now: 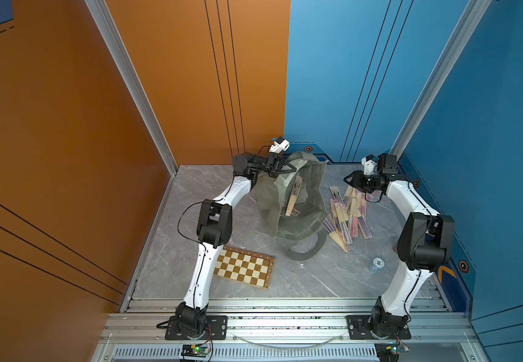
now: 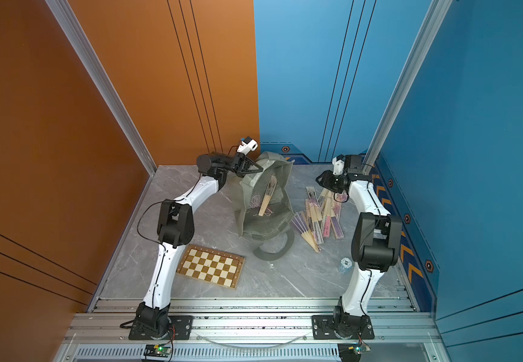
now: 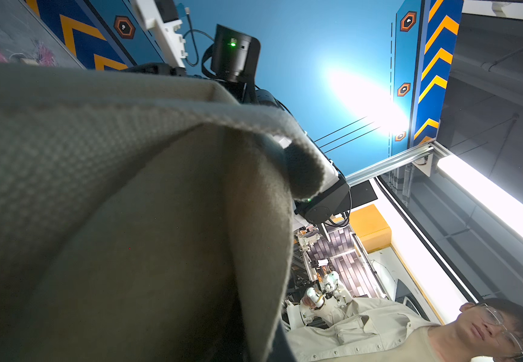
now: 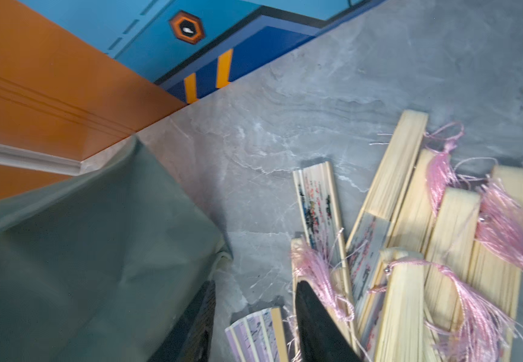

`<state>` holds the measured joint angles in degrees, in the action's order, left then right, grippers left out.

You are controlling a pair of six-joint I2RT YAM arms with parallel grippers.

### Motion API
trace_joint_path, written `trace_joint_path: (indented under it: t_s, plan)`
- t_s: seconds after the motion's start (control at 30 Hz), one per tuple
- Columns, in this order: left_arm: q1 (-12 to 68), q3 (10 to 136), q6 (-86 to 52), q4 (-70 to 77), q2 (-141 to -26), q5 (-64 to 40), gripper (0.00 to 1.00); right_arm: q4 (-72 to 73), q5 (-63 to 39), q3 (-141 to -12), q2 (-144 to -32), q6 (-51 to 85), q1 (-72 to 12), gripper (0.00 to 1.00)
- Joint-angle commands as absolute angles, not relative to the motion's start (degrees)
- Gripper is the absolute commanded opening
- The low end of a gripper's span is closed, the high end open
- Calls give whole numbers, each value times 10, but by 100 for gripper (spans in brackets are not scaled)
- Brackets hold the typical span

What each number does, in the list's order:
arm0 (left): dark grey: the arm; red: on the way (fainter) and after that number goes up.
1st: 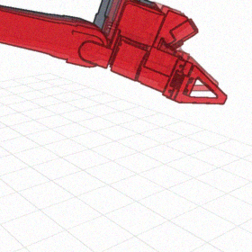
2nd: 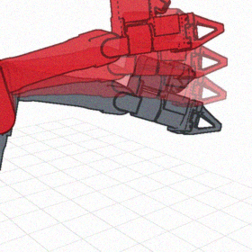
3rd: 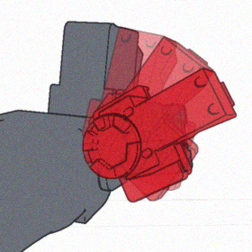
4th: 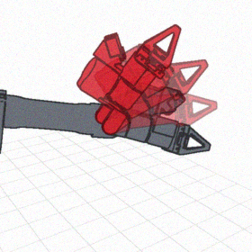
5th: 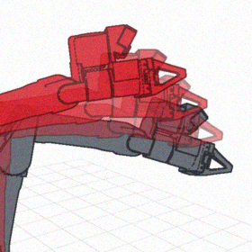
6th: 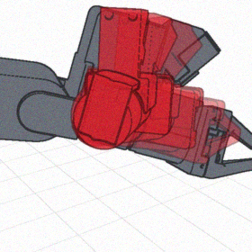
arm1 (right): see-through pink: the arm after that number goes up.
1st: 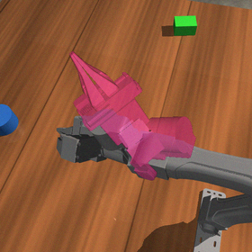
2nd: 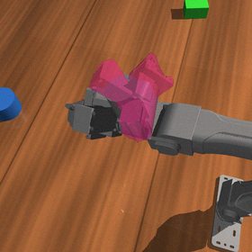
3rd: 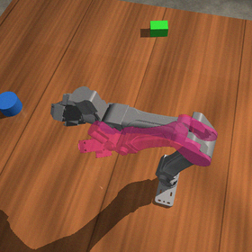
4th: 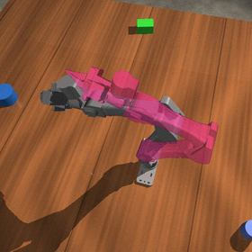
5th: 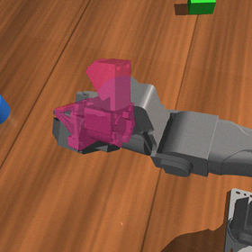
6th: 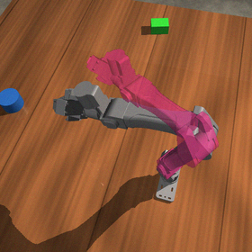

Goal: Take out the folding fans from the tote bags
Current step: Pick up the folding fan from the canvas bag.

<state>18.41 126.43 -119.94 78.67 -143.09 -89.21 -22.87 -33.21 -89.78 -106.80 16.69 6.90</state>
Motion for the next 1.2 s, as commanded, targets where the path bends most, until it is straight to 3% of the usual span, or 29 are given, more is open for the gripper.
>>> trace_joint_path:
  t_s: [0.0,0.13,0.3,0.63,1.17]
  plan:
    - [179,1268,-1423,808,-1425,-944,0,-209,-437,-875,-978,134,61,46]
    - [179,1268,-1424,807,-1427,-943,0,-98,-546,-822,-895,216,47,46]
    - [179,1266,-1424,807,-1426,-944,0,-131,-549,-815,-814,185,-33,50]
    - [179,1260,-1424,808,-1420,-944,0,-261,-368,-802,-775,79,-214,52]
    - [184,1264,-1424,807,-1413,-943,0,-350,-133,-793,-892,142,-301,55]
